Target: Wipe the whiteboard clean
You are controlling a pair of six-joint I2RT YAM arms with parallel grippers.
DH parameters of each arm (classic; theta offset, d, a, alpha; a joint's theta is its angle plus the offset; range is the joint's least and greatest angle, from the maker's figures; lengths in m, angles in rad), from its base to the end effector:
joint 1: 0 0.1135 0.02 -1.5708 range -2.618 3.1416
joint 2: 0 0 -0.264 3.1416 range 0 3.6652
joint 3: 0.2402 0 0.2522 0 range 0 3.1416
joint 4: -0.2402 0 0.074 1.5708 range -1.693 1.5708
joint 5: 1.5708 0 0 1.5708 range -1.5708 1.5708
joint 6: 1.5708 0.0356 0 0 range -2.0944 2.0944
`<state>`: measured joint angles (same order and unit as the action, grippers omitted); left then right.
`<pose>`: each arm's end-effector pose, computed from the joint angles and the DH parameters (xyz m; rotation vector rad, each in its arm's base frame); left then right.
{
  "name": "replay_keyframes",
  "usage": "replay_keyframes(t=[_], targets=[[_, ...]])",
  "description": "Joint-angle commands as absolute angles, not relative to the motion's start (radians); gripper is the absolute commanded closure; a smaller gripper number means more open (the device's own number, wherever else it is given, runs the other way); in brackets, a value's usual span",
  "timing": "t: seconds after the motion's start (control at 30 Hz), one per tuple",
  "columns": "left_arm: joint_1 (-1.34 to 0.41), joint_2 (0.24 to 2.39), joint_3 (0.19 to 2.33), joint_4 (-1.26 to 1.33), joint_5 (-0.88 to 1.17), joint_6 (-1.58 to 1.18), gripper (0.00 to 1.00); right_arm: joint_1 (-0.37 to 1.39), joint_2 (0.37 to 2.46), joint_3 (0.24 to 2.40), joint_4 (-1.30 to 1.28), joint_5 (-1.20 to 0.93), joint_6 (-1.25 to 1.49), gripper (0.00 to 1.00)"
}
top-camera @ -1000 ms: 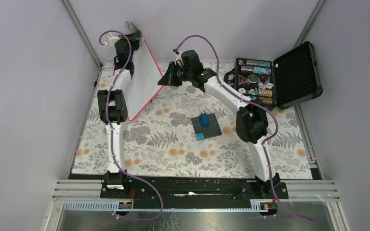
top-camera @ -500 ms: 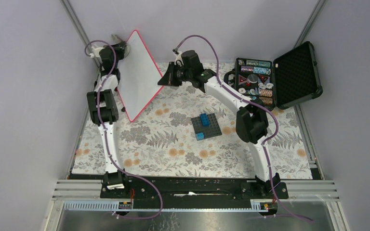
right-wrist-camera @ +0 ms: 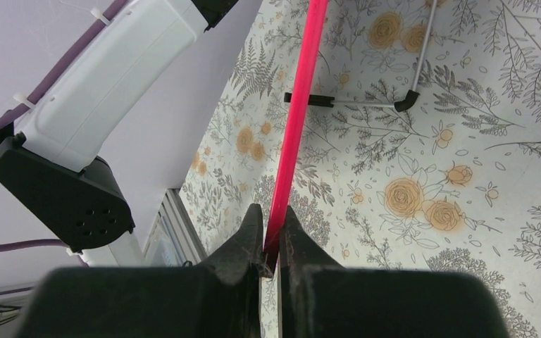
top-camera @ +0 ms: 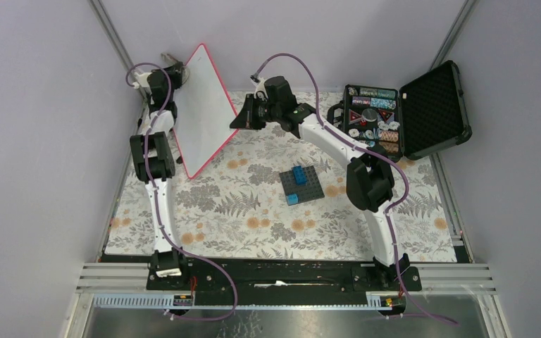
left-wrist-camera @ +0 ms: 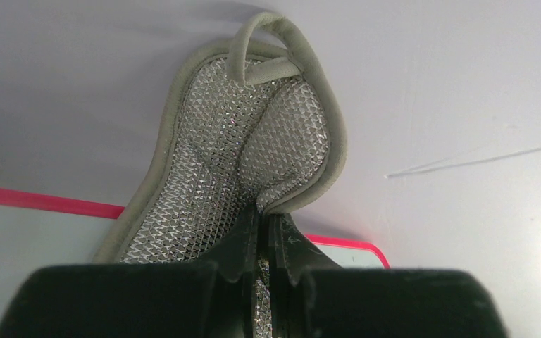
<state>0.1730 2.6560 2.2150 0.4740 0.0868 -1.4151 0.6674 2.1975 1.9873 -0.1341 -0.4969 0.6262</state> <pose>0.6014 0.1020 0.1900 -1.1133 1.1970 -1.0398 0.4027 0.3389 0.2994 -0.4140 2.0712 1.3028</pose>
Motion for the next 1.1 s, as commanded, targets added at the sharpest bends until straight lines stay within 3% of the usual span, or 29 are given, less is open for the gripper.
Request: replay_keyframes(t=[0.0,0.33,0.8,1.07], targets=[[0.047,2.521,2.217,0.567,0.159,-1.468,1.0,0.764,2.182,1.991,-0.166,-0.728,0.424,1.0],[-0.038,2.506,2.327,0.544,0.121,-1.458,1.0,0.765,2.177,1.99,-0.165,-0.73,0.425,1.0],[0.165,2.606,2.223,0.5,0.222,-1.425,1.0,0.764,2.173,1.967,-0.144,-0.73,0.439,1.0],[0.183,2.626,2.14,0.515,0.263,-1.398,1.0,0.765,2.177,1.972,-0.144,-0.72,0.445,1.0]])
